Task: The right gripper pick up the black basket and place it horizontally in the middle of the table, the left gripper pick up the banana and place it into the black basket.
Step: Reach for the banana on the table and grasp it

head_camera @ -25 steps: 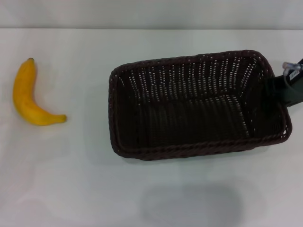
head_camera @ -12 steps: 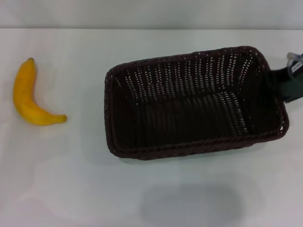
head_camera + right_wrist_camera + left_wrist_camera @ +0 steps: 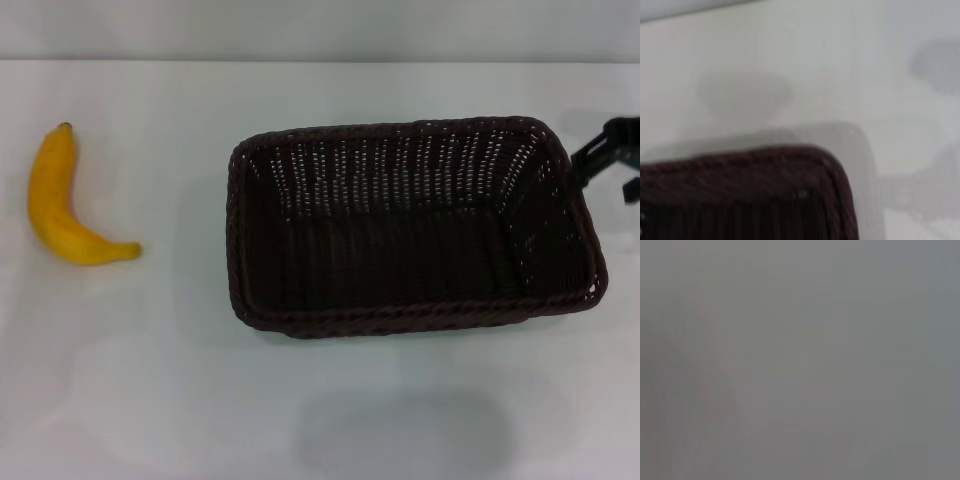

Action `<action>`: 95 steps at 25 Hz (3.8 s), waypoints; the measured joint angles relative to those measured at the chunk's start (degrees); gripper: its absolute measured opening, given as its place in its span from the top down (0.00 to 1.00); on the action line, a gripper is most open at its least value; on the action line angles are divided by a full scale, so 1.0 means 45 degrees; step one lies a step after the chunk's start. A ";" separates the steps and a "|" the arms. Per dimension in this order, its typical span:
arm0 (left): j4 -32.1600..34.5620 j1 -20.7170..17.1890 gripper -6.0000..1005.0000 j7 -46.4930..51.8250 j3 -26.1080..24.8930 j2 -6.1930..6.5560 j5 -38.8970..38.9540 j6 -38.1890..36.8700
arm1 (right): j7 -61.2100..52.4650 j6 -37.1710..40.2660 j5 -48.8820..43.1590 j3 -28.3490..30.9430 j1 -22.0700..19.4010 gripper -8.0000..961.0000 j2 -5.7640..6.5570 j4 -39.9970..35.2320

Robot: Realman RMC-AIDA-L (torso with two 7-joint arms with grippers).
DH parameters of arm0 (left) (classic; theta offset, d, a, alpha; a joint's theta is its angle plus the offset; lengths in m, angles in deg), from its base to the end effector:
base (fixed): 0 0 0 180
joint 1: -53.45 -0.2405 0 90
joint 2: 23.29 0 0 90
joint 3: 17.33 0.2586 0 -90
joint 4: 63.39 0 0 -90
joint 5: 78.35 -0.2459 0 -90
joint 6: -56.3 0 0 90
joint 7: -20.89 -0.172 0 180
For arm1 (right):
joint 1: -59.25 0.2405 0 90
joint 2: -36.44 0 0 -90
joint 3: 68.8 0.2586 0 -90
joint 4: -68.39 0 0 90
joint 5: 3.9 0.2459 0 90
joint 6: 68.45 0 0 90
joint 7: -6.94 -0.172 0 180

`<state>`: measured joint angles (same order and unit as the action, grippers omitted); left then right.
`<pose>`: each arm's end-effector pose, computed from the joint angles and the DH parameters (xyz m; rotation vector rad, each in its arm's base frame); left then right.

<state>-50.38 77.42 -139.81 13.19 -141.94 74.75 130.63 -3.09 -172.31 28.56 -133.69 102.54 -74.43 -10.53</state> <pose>-0.4021 0.3660 0.1210 -1.0471 -0.4434 -0.7959 0.1608 0.4199 0.0782 -1.9324 1.7971 -0.2344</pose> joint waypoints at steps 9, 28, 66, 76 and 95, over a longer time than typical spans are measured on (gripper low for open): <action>-0.0047 0.0150 0.14 0.0505 0.0746 -0.0020 -0.0917 -0.0242 | 0.6558 0.3440 0.0762 0.3054 -0.1457 0.32 -0.0889 -0.1318; 0.5694 -0.1277 0.14 1.5001 0.1414 0.0216 -0.9188 -0.2218 | 2.6005 0.7863 1.4223 0.9125 -0.5590 0.32 -0.0858 0.7102; 0.7883 0.4599 0.14 3.1861 0.1391 0.2919 -3.0366 0.2392 | 3.4628 0.6598 1.9353 0.9670 -0.4650 0.32 -0.0952 1.2895; 0.6534 0.4578 0.14 3.2200 0.1352 0.2372 -3.0127 0.0727 | 3.4930 0.6558 1.9424 0.9638 -0.4700 0.32 -0.0947 1.3072; 0.5268 0.4718 0.14 3.2573 0.1403 0.1821 -2.9691 -0.1254 | 3.4962 0.6784 1.9432 0.9962 -0.4735 0.32 -0.0950 1.3123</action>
<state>-26.68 98.65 6.77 19.51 -133.75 -58.86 124.99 154.24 -141.78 116.00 -88.86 81.23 -78.71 48.53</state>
